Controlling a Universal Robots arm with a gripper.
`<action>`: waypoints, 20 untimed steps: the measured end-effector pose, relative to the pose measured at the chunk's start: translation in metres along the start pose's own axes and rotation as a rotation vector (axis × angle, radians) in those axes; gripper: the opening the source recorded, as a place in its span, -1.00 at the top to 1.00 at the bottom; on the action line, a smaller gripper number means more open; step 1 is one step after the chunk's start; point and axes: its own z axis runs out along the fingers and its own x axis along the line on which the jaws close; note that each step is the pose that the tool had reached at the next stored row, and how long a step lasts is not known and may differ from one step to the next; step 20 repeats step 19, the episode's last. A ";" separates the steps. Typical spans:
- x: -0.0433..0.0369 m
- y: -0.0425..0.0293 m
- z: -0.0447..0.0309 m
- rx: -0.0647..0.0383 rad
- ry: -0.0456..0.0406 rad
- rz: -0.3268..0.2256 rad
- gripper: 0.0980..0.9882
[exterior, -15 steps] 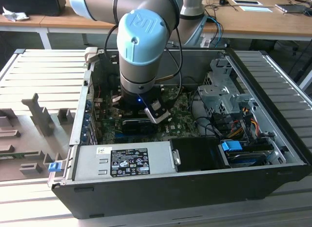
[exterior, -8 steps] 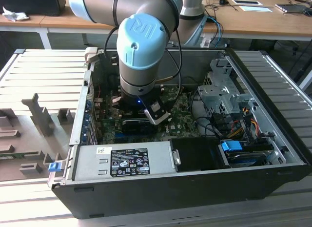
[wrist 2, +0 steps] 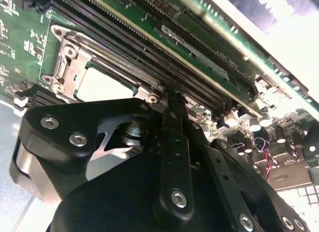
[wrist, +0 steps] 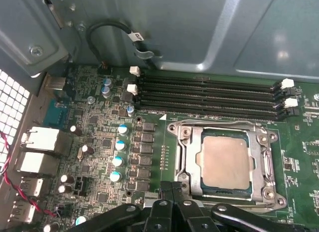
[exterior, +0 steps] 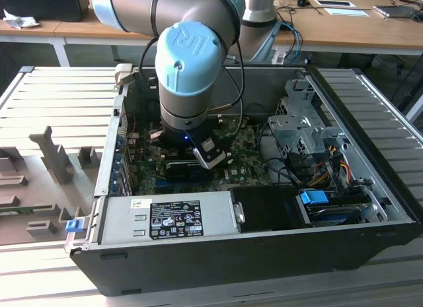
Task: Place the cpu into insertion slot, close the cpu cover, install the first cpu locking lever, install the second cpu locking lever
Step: 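Install the second cpu locking lever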
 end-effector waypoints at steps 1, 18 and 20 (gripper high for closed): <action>0.0003 0.0000 0.0000 0.000 0.0001 0.000 0.98; 0.0001 0.0127 -0.0311 0.000 0.0001 0.000 0.98; 0.0002 0.0127 -0.0311 -0.001 0.0001 0.000 0.98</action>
